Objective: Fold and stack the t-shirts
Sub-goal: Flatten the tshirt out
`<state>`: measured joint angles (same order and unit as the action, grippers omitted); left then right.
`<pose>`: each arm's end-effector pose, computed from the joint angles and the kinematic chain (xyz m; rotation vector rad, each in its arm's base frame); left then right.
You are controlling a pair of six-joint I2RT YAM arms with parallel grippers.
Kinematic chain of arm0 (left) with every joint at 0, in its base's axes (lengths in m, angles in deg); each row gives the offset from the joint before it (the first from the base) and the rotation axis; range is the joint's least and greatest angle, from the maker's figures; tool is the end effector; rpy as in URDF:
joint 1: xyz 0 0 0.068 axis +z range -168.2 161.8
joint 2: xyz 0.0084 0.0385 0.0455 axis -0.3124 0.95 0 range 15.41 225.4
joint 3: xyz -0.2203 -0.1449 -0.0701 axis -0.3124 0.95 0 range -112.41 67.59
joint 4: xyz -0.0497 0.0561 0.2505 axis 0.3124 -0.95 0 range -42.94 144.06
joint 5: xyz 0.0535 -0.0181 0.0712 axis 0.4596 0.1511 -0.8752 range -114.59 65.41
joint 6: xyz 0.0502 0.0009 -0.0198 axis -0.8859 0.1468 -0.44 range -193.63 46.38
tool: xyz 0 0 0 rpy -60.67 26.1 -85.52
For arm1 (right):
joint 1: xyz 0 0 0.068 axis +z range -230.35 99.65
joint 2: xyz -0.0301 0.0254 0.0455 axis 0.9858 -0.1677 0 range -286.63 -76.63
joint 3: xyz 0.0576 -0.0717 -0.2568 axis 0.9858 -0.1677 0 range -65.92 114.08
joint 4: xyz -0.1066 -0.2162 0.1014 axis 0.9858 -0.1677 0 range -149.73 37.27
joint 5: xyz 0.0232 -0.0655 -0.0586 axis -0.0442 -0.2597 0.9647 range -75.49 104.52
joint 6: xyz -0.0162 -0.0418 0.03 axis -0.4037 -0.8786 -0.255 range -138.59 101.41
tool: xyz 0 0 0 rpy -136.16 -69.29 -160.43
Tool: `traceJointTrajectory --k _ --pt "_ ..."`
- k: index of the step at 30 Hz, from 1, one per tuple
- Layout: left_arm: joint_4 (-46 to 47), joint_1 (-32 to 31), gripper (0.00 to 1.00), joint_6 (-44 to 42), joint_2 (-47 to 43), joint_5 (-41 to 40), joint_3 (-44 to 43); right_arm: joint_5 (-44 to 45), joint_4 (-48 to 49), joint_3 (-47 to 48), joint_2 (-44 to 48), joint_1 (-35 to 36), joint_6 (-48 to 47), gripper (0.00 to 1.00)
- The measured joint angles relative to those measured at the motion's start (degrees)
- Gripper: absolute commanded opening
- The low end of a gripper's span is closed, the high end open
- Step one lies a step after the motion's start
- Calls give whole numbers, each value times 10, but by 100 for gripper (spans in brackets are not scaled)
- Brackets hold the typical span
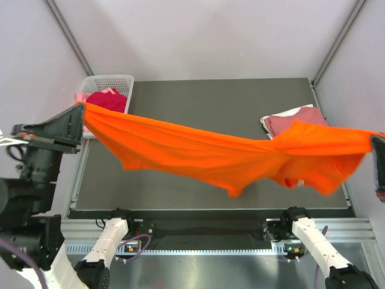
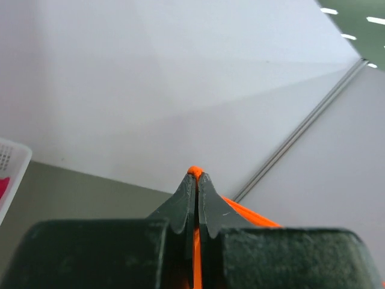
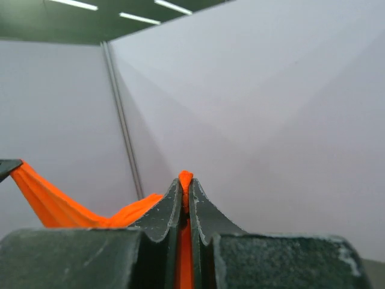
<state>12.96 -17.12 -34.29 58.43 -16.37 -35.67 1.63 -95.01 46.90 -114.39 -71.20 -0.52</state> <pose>-0.0001 -0.0051 0.5719 -0.3163 1.2280 -0.6666 -0.0922 -0.0067 0.5862 -0.1296 1.0209 0.5452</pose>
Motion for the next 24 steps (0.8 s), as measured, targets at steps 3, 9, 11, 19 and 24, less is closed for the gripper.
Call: traceJointTrajectory --k 3,9,11,19,24 --pt "-8 0 0 4 21 10 -67 18 -17 70 -11 0 1 0" --pt "2 0 0 5 86 15 -71 59 -9 131 -73 0 -1 0" --pt "12 -1 0 6 103 11 0 64 16 78 -89 0 -1 0" --pt "55 0 0 15 272 -12 207 51 75 -119 -305 0 13 0" --pt "38 1 0 3 399 -22 61 35 16 1 -484 0 19 0"
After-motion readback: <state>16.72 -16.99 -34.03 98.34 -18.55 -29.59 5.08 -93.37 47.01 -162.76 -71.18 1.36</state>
